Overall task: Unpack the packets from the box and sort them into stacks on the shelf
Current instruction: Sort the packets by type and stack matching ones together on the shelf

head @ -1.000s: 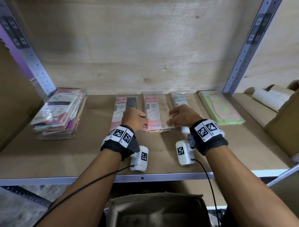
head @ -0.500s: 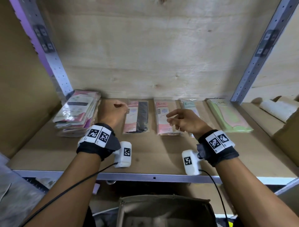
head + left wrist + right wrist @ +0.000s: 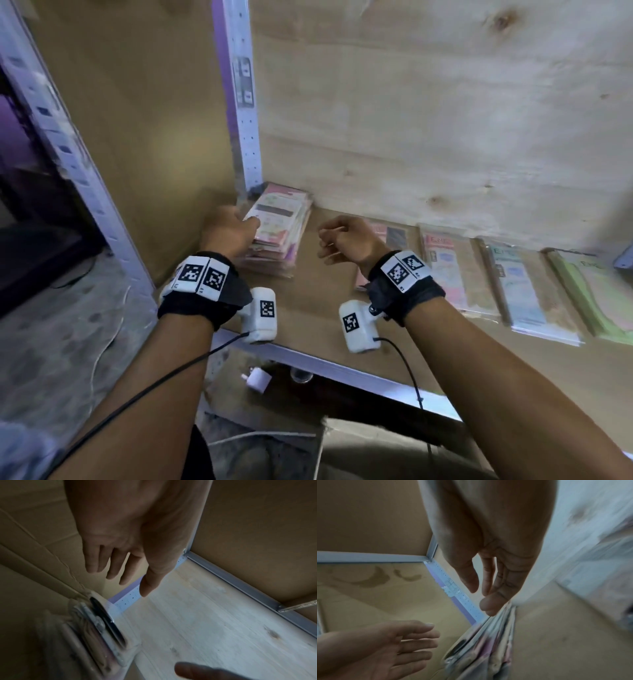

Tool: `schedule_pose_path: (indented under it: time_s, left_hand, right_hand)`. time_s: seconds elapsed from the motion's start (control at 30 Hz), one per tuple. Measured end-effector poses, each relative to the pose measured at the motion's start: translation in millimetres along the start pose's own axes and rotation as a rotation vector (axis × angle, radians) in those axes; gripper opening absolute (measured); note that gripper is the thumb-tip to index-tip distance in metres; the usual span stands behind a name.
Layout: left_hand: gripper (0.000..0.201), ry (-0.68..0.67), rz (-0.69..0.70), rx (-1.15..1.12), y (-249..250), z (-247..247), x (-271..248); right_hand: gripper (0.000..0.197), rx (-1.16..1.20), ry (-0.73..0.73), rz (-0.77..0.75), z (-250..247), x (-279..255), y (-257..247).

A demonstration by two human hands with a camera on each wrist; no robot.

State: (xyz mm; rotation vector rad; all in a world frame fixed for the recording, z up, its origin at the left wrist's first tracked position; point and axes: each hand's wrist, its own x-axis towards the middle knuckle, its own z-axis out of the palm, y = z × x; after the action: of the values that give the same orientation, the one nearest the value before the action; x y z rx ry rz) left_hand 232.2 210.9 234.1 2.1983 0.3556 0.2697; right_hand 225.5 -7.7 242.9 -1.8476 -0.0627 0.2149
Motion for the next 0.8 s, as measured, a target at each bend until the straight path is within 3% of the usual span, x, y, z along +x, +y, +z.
schedule_pose_path:
  time_s: [0.1,0.27,0.4,0.57,0.67,0.8]
  left_hand:
    - [0.018,-0.095,-0.006,0.055,-3,-2,1]
    - [0.029,-0.122,0.077,0.103,0,4,-7]
    - [0.052,-0.141,0.058,0.110,2,6,-7]
    - [0.038,-0.184,-0.037,-0.030,-1,8,-8]
    - [0.021,-0.228,-0.026,-0.019,2,13,-12]
    - [0.034,-0.291,-0.079,-0.147,17,26,-25]
  right_hand:
    - [0.012,0.063,0.009,0.039,23,14,-12]
    - [0.022,0.043,0.027,0.088,41,26,-14]
    - [0.022,0.101,0.024,0.109,43,24,-10]
    - [0.034,0.218,0.005,0.135,23,14,8]
    - [0.022,0.227,-0.026,0.172,0,7,24]
    - [0.011,0.224,-0.024,0.143,-33,-12,36]
